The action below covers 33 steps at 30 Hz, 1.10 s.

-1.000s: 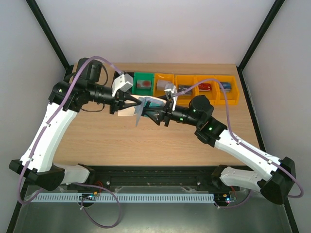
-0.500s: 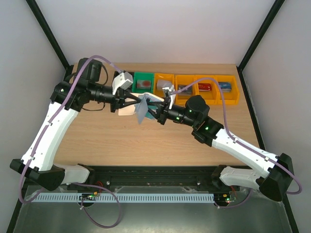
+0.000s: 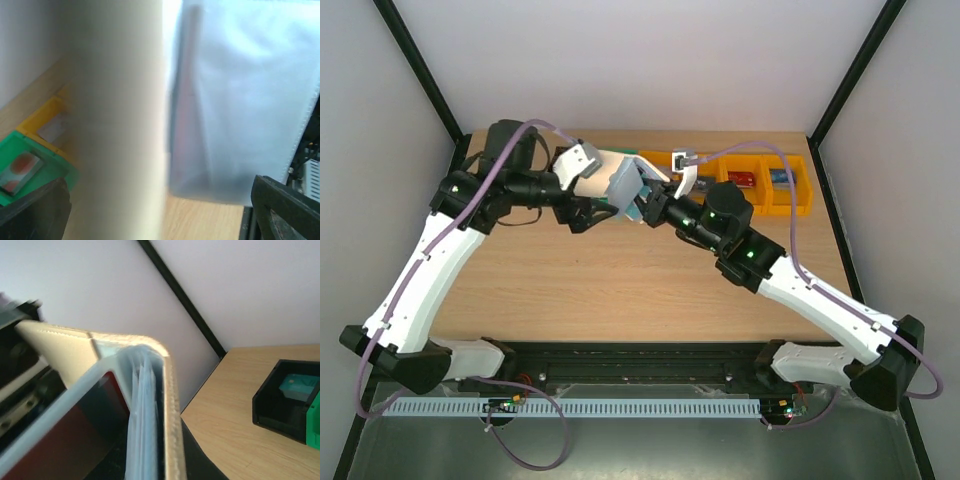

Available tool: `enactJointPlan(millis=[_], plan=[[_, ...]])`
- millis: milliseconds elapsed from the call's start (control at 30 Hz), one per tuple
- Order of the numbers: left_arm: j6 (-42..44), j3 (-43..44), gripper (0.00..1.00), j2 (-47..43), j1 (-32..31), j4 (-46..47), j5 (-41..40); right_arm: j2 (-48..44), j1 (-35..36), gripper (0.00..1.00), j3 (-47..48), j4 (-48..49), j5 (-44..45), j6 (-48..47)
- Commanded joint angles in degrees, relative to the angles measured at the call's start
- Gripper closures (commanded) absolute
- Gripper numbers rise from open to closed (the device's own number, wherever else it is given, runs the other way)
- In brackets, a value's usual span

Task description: Take the credit cards out of the card holder

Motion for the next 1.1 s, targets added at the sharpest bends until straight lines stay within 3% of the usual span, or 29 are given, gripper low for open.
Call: enactJointPlan(millis=[0,167,467,600,700,867,1067], plan=[[1.6,-0.91,0.01,-0.19,-5.93,2.2,-12.05,3.28,0.29,0.98,3.05,-2.2,6.37,8.95],[3.58,-0.22,0.01,1.01,-10.45,3.26,-20.72,5.56,0.42,0.98,3.76,-1.11,4.5,10.69],[4.3,-0.75,0.01,1.67,-11.01,6.73,-32.51,5.47,0.35,0.98,3.71,-1.46,3.43,9.86],[4.33,-0.19,0.16,1.13,-10.49,6.49,-36.19,4.65,0.42,0.98,3.64,-2.18,3.88,8.4],[4.11,0.57,0.23,0.06,-8.14,4.93,-29.84,4.22,0.42,0.98,3.54,-2.6,3.41,7.18],[5.01,1.45,0.29,-1.86,-0.85,1.48,-11.4,3.37,0.42,0.98,3.91,-2.85,-0.6,3.31],[7.31,1.46,0.34,-2.57,3.55,-1.78,-2.17,1.17,0.34,0.98,4.58,-3.97,-8.17,-4.23]])
